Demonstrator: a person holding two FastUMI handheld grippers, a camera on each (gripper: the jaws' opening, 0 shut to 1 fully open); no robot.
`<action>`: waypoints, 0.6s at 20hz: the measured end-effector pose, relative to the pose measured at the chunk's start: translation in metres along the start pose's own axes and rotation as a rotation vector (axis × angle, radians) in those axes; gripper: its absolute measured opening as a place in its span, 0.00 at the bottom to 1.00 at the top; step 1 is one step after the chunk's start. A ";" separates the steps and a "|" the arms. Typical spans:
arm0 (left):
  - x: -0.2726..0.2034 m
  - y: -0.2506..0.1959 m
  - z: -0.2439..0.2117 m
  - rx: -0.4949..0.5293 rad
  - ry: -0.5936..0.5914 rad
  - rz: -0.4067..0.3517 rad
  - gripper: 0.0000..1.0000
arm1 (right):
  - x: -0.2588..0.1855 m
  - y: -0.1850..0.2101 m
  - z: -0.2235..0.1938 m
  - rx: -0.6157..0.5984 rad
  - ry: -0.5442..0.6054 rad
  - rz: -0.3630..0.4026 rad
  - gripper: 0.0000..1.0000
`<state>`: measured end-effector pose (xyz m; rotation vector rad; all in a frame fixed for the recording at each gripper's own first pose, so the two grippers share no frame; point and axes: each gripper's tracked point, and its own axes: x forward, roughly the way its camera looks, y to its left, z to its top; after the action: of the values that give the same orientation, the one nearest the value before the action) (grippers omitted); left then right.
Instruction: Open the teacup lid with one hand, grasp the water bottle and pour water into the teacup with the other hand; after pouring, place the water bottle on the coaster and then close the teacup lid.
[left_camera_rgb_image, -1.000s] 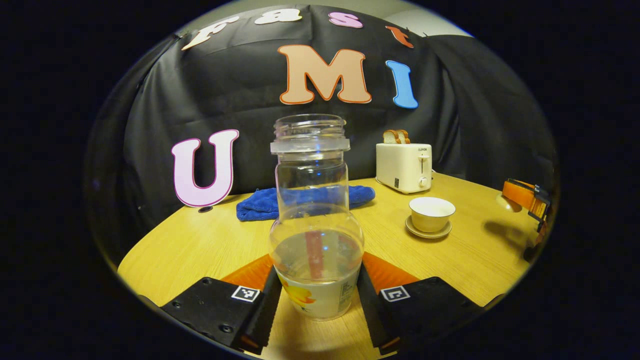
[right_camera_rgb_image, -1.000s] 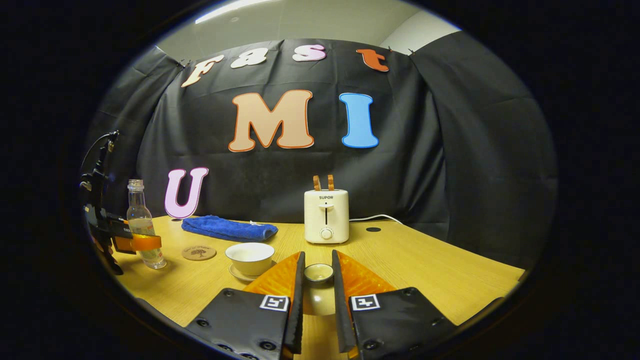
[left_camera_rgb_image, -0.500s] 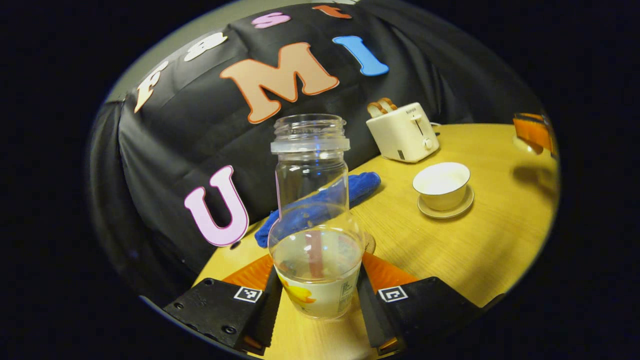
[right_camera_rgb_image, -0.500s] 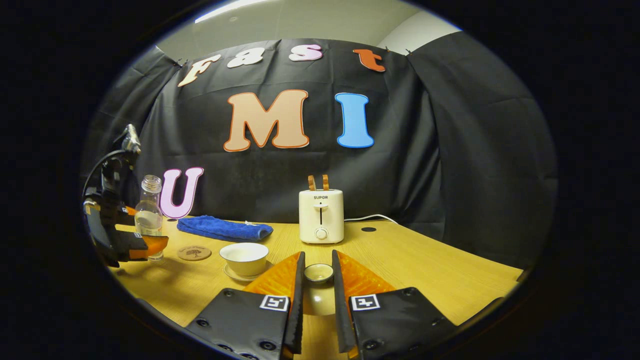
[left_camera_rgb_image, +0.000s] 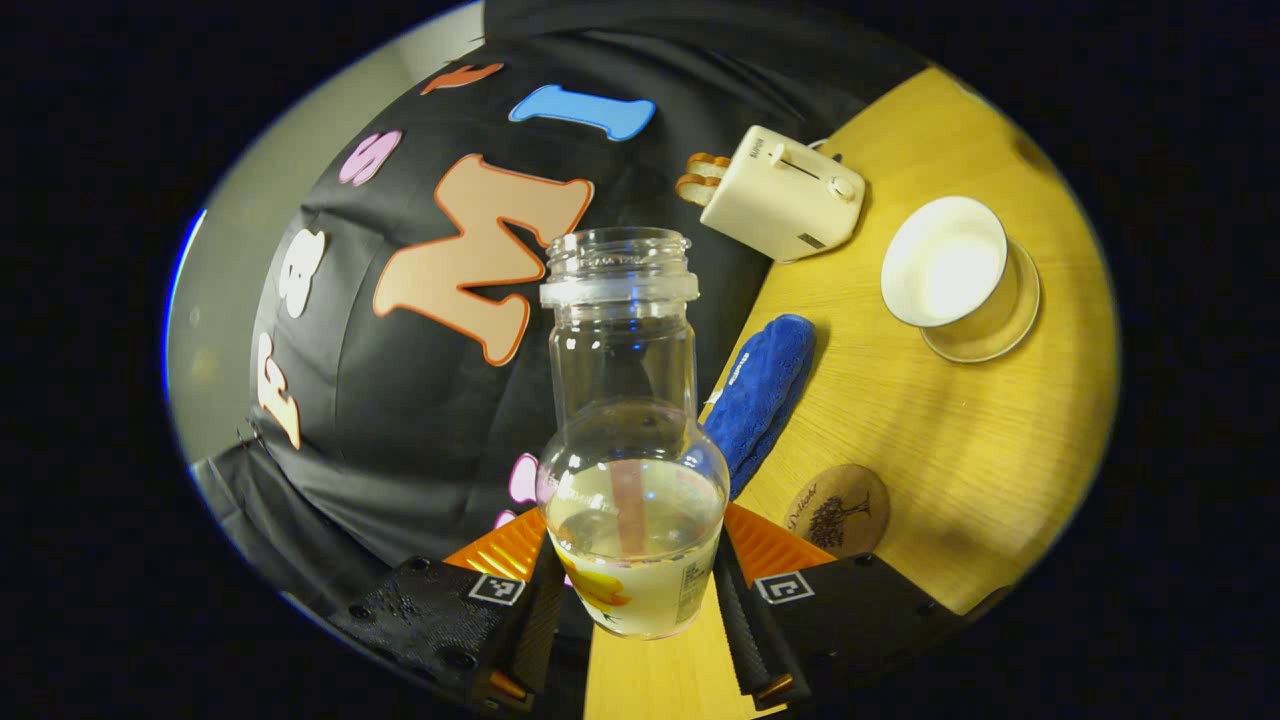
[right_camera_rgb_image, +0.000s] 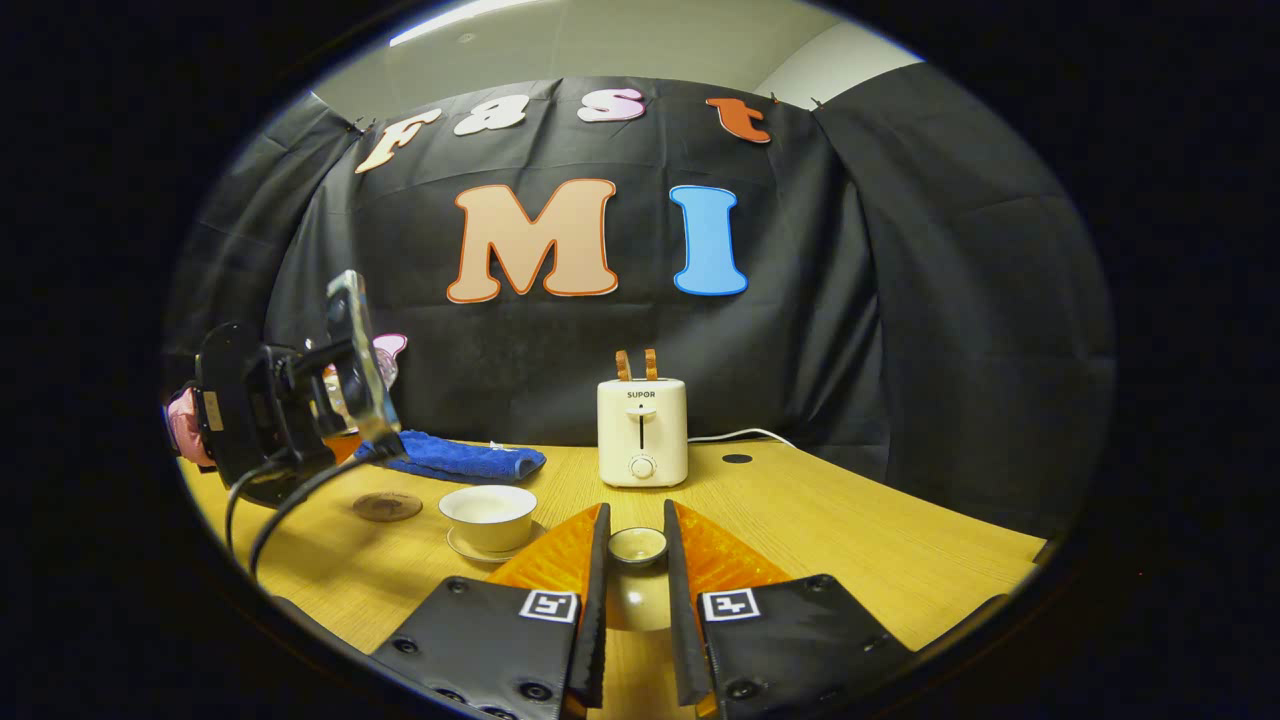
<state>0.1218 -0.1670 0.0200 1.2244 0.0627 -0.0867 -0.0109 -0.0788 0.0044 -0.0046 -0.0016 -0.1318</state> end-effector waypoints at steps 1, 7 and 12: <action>0.004 -0.001 0.002 0.047 -0.002 0.006 0.68 | 0.000 0.000 0.000 0.000 0.000 0.000 0.31; 0.011 -0.006 0.010 0.240 -0.013 -0.001 0.68 | 0.000 0.000 0.000 0.000 0.000 0.001 0.31; 0.022 -0.006 0.021 0.414 -0.036 0.017 0.69 | 0.000 -0.001 0.000 0.000 0.000 0.001 0.31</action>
<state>0.1428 -0.1899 0.0198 1.6364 0.0023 -0.1109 -0.0109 -0.0793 0.0048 -0.0048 -0.0017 -0.1310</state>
